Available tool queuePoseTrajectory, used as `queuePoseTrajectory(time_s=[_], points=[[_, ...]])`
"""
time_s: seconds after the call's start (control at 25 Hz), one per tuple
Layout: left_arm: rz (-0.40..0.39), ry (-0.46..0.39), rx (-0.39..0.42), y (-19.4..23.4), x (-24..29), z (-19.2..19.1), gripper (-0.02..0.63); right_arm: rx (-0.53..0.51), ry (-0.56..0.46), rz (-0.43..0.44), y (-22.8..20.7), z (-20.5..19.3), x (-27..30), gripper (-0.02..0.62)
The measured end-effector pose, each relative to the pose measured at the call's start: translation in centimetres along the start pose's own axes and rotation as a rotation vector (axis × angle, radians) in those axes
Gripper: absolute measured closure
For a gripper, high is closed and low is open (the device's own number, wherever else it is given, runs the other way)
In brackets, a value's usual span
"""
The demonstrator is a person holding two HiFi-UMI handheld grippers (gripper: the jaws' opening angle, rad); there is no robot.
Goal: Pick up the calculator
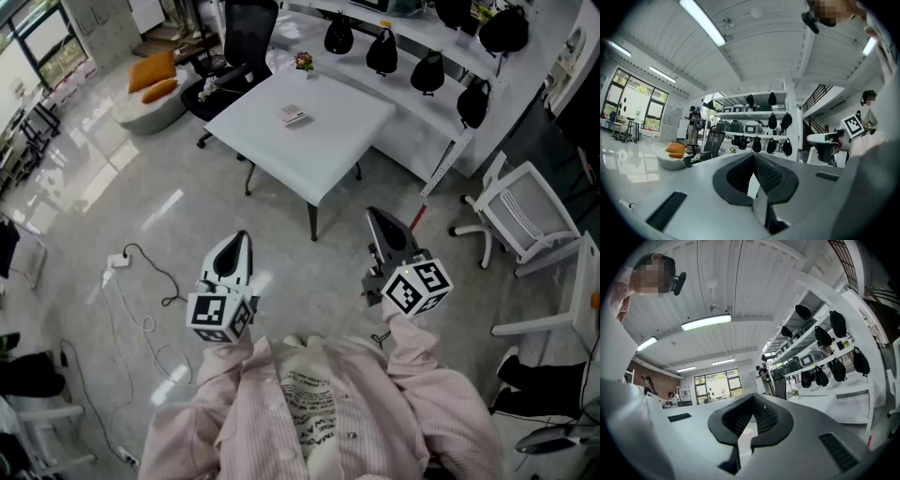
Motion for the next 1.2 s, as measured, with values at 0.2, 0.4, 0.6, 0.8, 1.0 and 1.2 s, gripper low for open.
queuePoseTrajectory(time_s=[0.2, 0.4, 0.6, 0.8, 1.0, 1.2], points=[[0.006, 0.004, -0.002, -1.3, 0.8, -0.3, 0.606, 0.005, 0.008, -0.011, -1.6, 0.2, -0.5, 0.596], [0.016, 0.014, 0.0, -2.4, 1.3, -0.8, 0.606, 0.051, 0.011, -0.003, -3.4, -0.1, -0.9, 0.595], [0.032, 0.01, -0.002, -3.1, 1.3, -1.2, 0.606, 0.083, 0.04, 0.04, -4.5, -0.6, -0.4, 0.589], [0.054, 0.002, -0.009, -3.1, 1.4, -1.0, 0.606, 0.098, 0.08, 0.076, -4.6, -1.0, 0.9, 0.488], [0.077, 0.006, -0.017, -2.4, 1.1, -1.2, 0.606, 0.1, 0.107, 0.11, -4.1, -1.7, 2.4, 0.409], [0.078, 0.017, -0.031, -1.1, 2.2, -1.5, 0.605, 0.092, 0.142, 0.123, -4.1, -2.2, 3.8, 0.396]])
Point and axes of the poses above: the fingertips, and each gripper's own axes: x forward along the fingers, y to its left, z out of its top, the point moved 10 cm from there along -x, backward along the fingers, and after that the axes turned 6 degrees about -z, right-handed, at the moved point
